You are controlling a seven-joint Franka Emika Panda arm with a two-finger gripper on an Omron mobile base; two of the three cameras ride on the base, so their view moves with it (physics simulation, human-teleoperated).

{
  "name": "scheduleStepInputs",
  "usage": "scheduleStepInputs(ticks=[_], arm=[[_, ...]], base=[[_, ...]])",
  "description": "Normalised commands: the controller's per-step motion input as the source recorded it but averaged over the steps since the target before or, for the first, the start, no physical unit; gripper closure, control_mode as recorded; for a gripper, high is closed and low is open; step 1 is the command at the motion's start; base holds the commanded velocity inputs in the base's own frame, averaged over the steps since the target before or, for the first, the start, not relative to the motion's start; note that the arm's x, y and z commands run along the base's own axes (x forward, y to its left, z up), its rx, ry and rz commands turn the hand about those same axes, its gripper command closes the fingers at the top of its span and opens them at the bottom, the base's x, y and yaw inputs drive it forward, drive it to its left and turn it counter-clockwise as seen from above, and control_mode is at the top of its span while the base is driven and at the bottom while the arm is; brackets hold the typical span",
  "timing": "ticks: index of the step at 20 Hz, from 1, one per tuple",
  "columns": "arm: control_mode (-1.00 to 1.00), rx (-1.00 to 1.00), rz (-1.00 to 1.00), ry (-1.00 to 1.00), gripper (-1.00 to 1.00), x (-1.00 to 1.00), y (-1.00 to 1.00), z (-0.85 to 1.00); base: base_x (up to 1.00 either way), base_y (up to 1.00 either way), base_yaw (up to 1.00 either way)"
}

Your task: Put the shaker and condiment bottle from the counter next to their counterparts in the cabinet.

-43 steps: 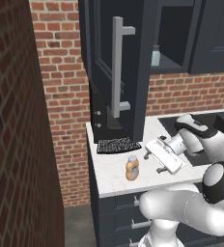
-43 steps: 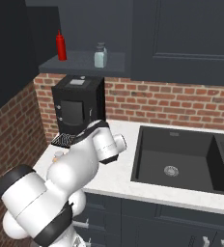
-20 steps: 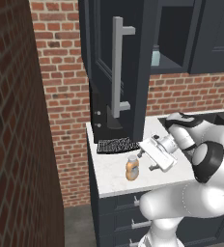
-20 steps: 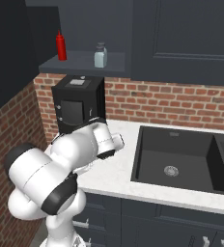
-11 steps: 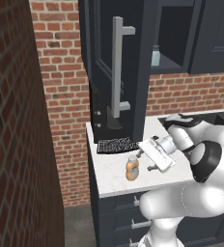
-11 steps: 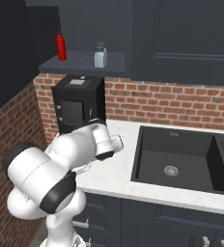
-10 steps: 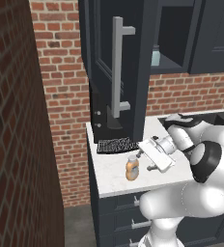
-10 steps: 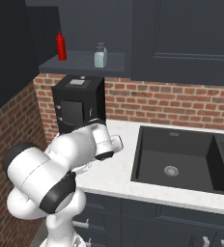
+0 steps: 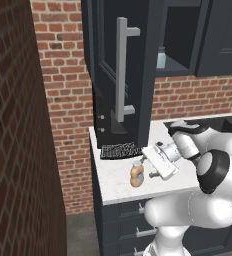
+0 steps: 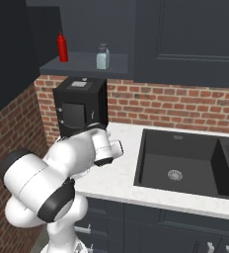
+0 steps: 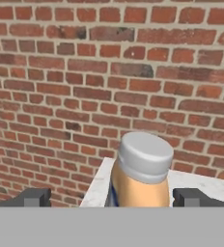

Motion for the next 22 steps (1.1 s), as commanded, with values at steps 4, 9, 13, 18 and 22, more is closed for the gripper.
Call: scheduleStepInputs(ticks=[4,9,13,18,22], arm=[[-1.00,0.00,-0.03,0.00,-1.00,0.01,0.02,-0.05],[-1.00,0.00,-0.03,0.00,-1.00,0.01,0.00,-0.06],[-1.00,0.00,-0.02,0.00,-1.00,0.08,0.00,-0.06],[-1.00,0.00,-0.02,0.00,-1.00,0.12,0.00,-0.05],[-1.00,0.00,-0.03,0.00,-1.00,0.11,0.00,-0.06]], base=[[0.00,0.00,0.00],[0.00,0.00,0.00],[0.00,0.00,0.00],[0.00,0.00,0.00],[0.00,0.00,0.00]])
